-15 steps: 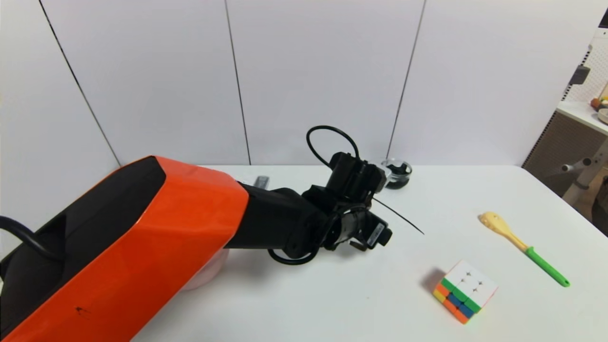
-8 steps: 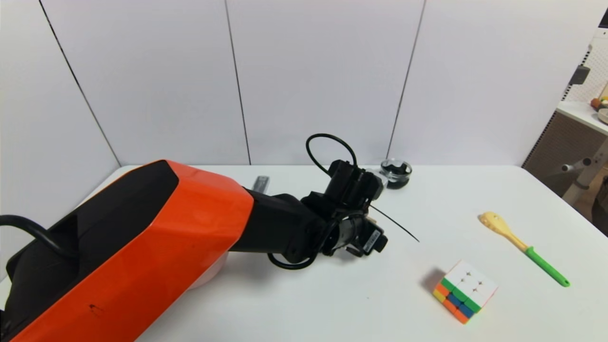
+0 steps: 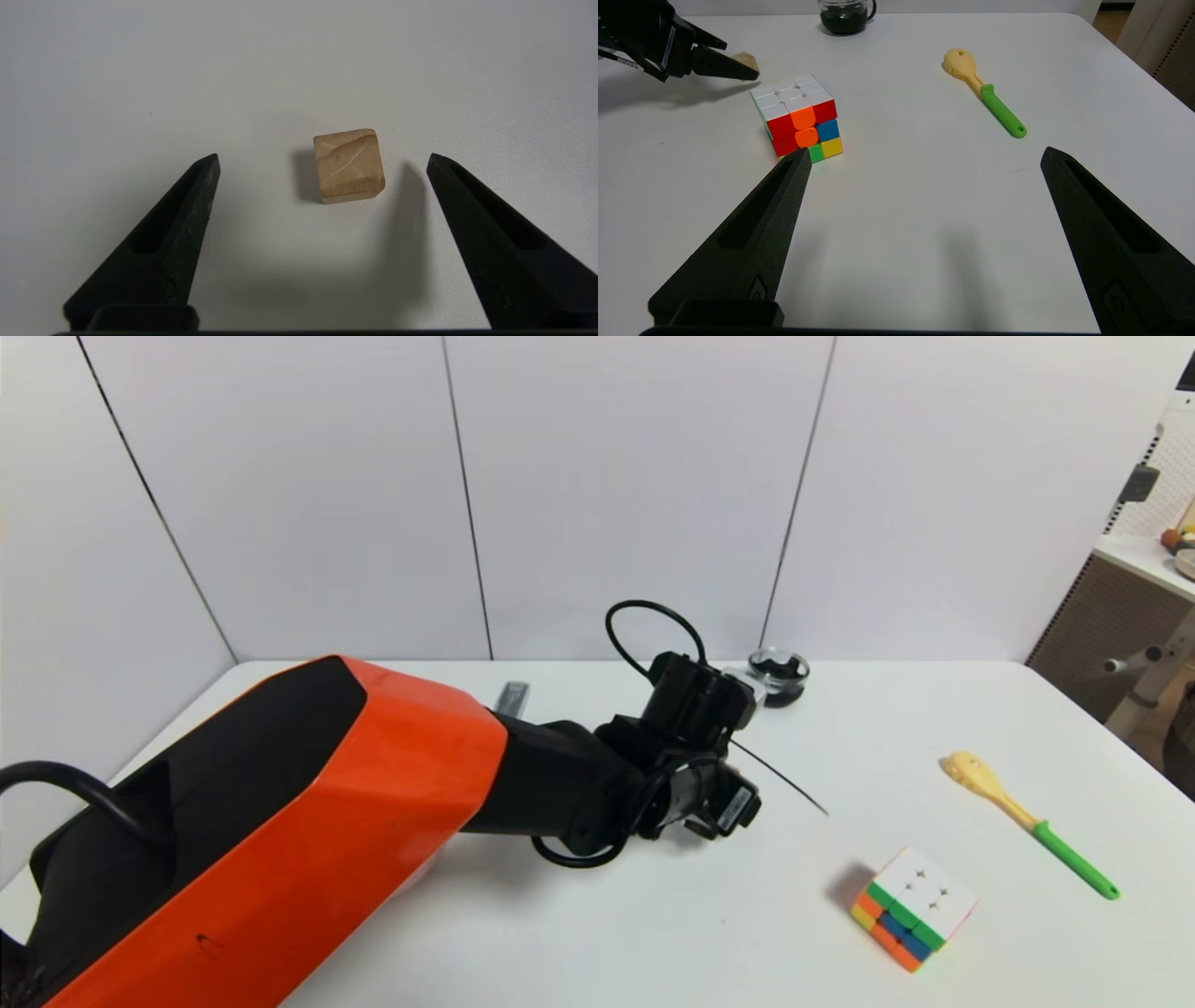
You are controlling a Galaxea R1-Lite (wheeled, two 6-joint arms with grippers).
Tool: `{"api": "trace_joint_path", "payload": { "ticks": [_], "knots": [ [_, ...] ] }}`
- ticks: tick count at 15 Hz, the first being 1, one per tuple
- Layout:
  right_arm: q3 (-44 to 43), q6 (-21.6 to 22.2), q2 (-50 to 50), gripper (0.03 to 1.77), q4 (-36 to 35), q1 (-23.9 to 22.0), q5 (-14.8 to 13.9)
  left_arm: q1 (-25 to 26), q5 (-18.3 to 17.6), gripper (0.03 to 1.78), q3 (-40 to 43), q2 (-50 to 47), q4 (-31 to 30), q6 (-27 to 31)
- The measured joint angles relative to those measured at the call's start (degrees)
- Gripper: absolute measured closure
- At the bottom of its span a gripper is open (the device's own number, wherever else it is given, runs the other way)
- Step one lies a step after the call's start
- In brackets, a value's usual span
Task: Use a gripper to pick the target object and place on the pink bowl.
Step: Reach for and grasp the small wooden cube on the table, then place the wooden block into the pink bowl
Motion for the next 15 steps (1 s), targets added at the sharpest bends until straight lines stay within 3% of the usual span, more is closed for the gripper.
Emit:
{"api": "trace_joint_path", "payload": {
  "ticks": [3,6,7,15],
  "knots": [
    [0.0,0.0,0.0,0.10,0.0,0.0,0.0,0.0,0.0,0.76,-0.1,0.2,-0.3,0.1],
    [0.0,0.0,0.0,0.10,0.0,0.0,0.0,0.0,0.0,1.07,-0.6,0.7,-1.4,0.2],
    [0.0,0.0,0.0,0.10,0.0,0.0,0.0,0.0,-0.1,1.43,-1.2,0.9,-1.5,0.2],
    [0.0,0.0,0.0,0.10,0.0,0.0,0.0,-0.2,-0.3,1.44,-2.1,0.4,0.4,0.2]
  ]
}}
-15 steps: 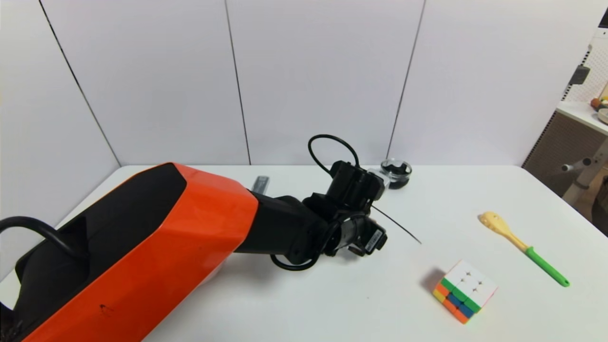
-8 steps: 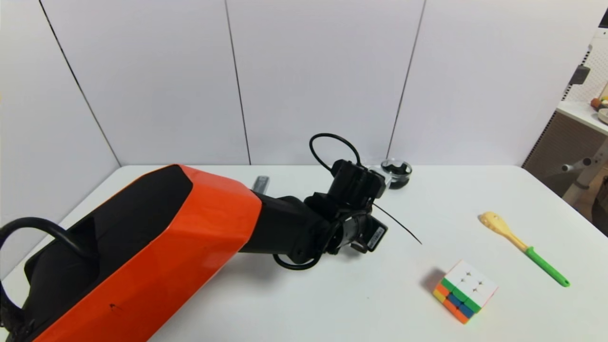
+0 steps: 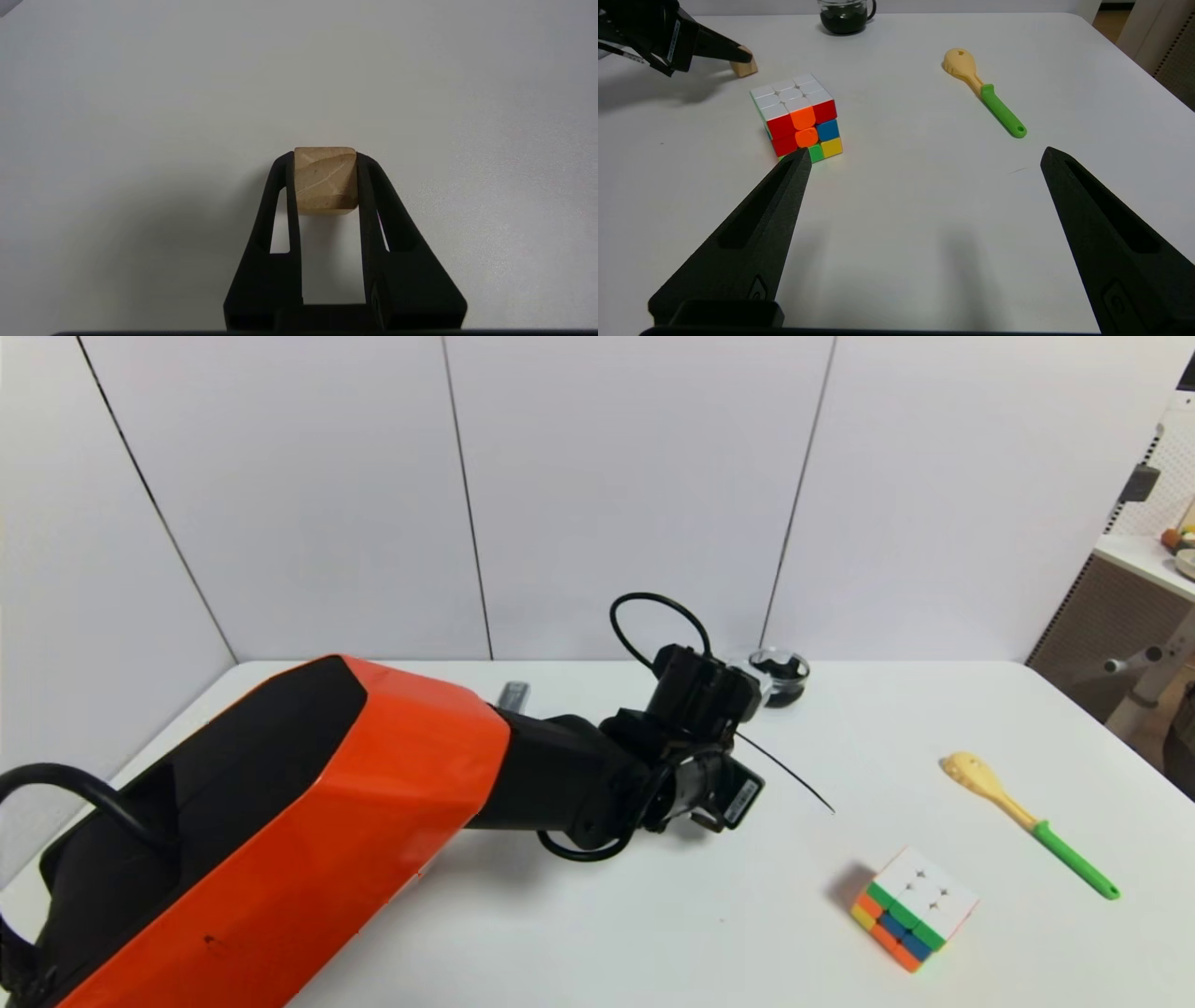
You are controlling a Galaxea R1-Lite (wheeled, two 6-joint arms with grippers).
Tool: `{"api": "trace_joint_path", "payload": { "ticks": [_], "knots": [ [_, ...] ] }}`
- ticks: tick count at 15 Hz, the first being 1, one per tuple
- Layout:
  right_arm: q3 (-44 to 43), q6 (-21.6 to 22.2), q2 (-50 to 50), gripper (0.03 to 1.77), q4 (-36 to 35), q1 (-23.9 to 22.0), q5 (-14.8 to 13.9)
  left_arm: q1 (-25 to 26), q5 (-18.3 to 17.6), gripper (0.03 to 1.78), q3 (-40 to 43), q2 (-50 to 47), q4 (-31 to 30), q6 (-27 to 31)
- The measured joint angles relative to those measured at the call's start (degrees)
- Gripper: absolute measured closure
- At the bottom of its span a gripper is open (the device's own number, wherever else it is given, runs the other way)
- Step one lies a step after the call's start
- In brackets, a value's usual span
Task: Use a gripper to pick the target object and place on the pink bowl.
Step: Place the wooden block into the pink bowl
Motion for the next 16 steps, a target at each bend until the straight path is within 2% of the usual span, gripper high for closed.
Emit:
{"api": "trace_joint_path", "payload": {
  "ticks": [5,8,11,16],
  "knots": [
    [0.0,0.0,0.0,0.10,0.0,0.0,0.0,0.1,0.0,1.44,0.2,-6.4,7.3,0.1],
    [0.0,0.0,0.0,0.10,0.0,0.0,0.0,2.1,0.0,1.44,1.5,-13.9,12.4,2.6],
    [0.0,0.0,0.0,0.10,0.0,0.0,0.0,7.3,0.0,1.44,5.5,-22.5,16.1,6.2],
    [0.0,0.0,0.0,0.10,0.0,0.0,0.0,18.6,-0.1,1.44,22.4,-38.8,17.4,7.1]
  ]
}}
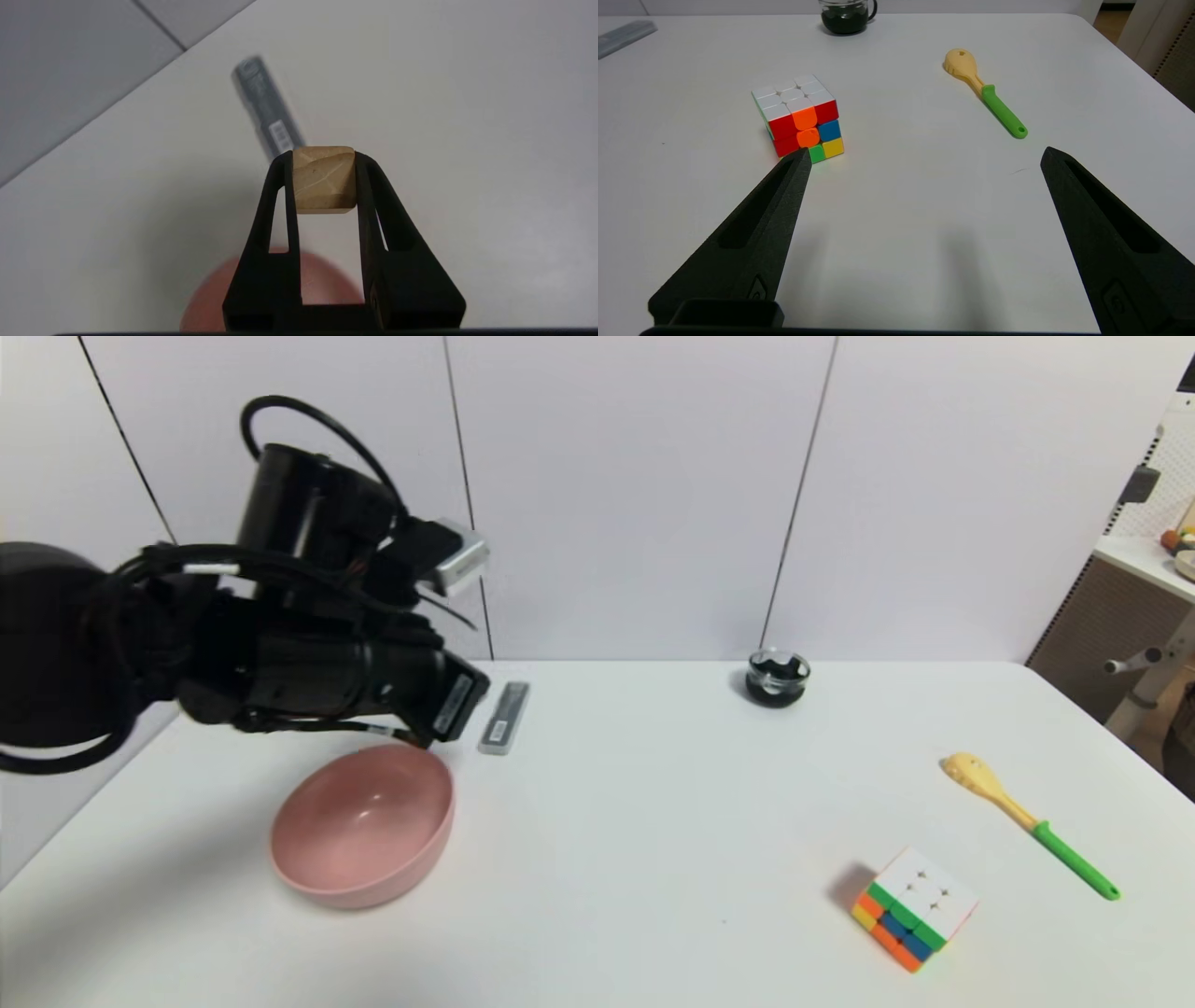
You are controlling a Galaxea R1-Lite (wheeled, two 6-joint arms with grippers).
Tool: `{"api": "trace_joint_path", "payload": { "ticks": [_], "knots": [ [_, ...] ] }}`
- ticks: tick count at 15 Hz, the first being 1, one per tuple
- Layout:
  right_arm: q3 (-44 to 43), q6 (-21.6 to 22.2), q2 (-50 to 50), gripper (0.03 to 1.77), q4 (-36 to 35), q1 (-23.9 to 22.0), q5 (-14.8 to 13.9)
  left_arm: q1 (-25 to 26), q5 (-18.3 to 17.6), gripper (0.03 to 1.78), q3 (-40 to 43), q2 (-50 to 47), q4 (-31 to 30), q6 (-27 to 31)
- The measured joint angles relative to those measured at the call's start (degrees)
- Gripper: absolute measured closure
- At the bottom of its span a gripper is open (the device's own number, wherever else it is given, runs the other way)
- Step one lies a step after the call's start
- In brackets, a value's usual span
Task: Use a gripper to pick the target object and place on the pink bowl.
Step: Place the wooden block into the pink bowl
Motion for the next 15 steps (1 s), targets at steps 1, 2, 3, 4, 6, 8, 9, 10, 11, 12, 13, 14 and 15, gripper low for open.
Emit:
{"api": "trace_joint_path", "payload": {
  "ticks": [1,2,3,4,6,8,9,10,11,12,13,14,15],
  "knots": [
    [0.0,0.0,0.0,0.10,0.0,0.0,0.0,1.9,0.0,1.44,3.8,-2.7,0.0,0.0],
    [0.0,0.0,0.0,0.10,0.0,0.0,0.0,3.8,-0.1,1.44,7.7,-5.4,0.2,-0.1],
    [0.0,0.0,0.0,0.10,0.0,0.0,0.0,5.4,-0.1,1.44,10.9,-7.7,0.2,-0.1],
    [0.0,0.0,0.0,0.10,0.0,0.0,0.0,6.6,-0.1,1.44,13.9,-9.6,0.2,-0.2],
    [0.0,0.0,0.0,0.10,0.0,0.0,0.0,8.8,-0.1,1.44,18.8,-13.0,0.2,-0.5],
    [0.0,0.0,0.0,0.10,0.0,0.0,0.0,10.2,0.0,1.44,22.0,-15.1,-0.1,-0.6],
    [0.0,0.0,0.0,0.10,0.0,0.0,0.0,10.4,-0.1,1.44,23.0,-15.5,-0.2,-0.6],
    [0.0,0.0,0.0,0.10,0.0,0.0,0.0,10.5,-0.1,1.44,23.6,-15.6,-0.2,-0.6],
    [0.0,0.0,0.0,0.10,0.0,0.0,0.0,10.5,-0.1,1.44,23.9,-15.3,-0.5,-0.5],
    [0.0,0.0,0.0,0.10,0.0,0.0,0.0,10.4,-0.3,1.44,24.1,-14.8,-1.1,-0.3],
    [0.0,0.0,0.0,0.10,0.0,0.0,0.0,10.2,-1.0,1.44,24.2,-14.1,-2.0,-0.1],
    [0.0,0.0,0.0,0.10,0.0,0.0,0.0,10.0,-1.5,1.44,24.4,-13.3,-2.9,0.0],
    [0.0,0.0,0.0,0.10,0.0,0.0,0.0,9.8,-1.7,1.44,24.5,-12.3,-4.2,0.0]
  ]
}}
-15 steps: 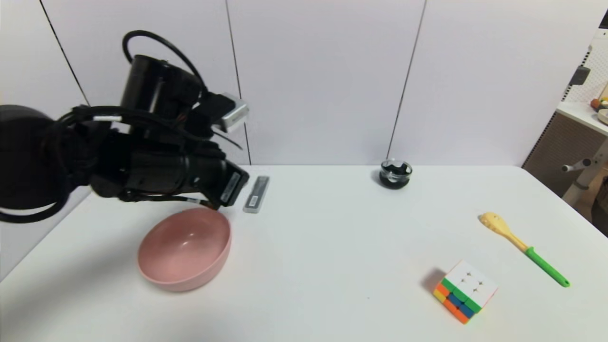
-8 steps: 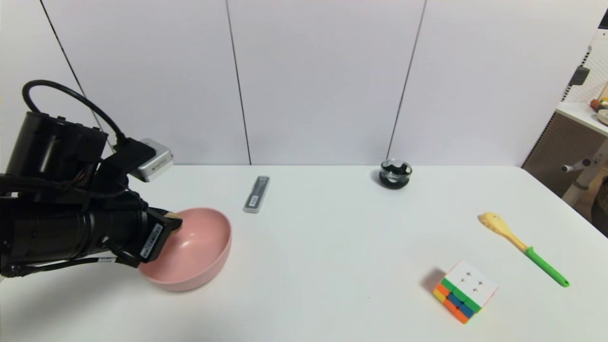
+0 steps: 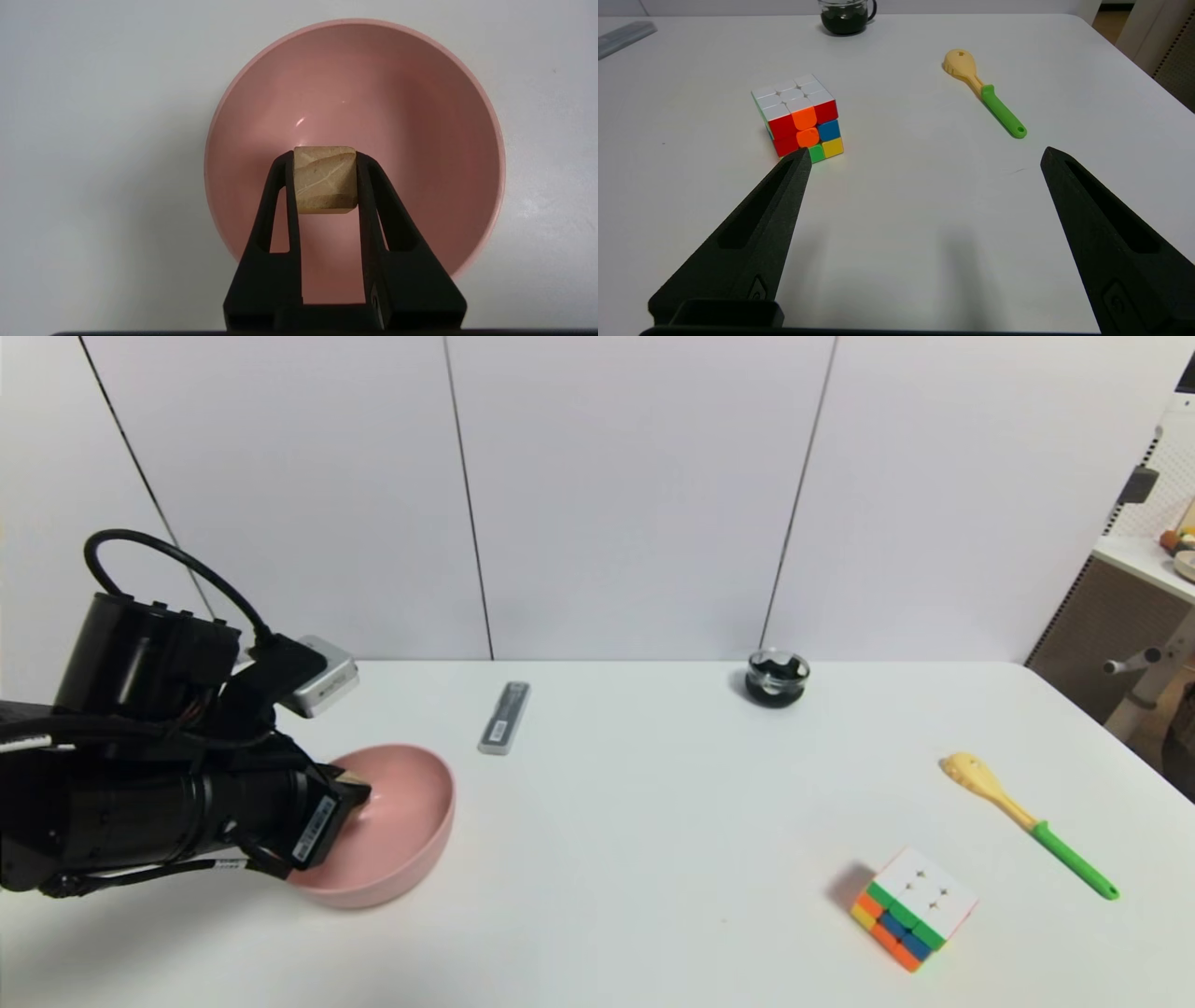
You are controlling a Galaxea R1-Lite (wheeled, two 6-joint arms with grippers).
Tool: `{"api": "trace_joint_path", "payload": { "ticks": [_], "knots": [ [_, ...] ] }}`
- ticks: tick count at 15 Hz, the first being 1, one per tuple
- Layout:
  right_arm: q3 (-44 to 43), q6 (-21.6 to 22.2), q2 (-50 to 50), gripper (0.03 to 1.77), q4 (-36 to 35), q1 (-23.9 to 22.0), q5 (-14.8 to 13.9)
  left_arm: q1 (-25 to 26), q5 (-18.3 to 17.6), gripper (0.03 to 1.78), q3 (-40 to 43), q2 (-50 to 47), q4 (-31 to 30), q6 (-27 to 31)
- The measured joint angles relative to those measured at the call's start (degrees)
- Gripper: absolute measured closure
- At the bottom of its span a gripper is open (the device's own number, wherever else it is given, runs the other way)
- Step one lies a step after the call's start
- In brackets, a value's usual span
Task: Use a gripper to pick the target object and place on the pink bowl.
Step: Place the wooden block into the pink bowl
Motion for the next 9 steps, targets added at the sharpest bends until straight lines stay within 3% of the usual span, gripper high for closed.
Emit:
{"api": "trace_joint_path", "payload": {
  "ticks": [4,9],
  "knots": [
    [0.0,0.0,0.0,0.10,0.0,0.0,0.0,-0.8,-0.1,1.44,0.7,3.5,-5.5,0.0],
    [0.0,0.0,0.0,0.10,0.0,0.0,0.0,-1.5,0.0,0.82,2.6,4.8,-7.4,0.0]
  ]
}}
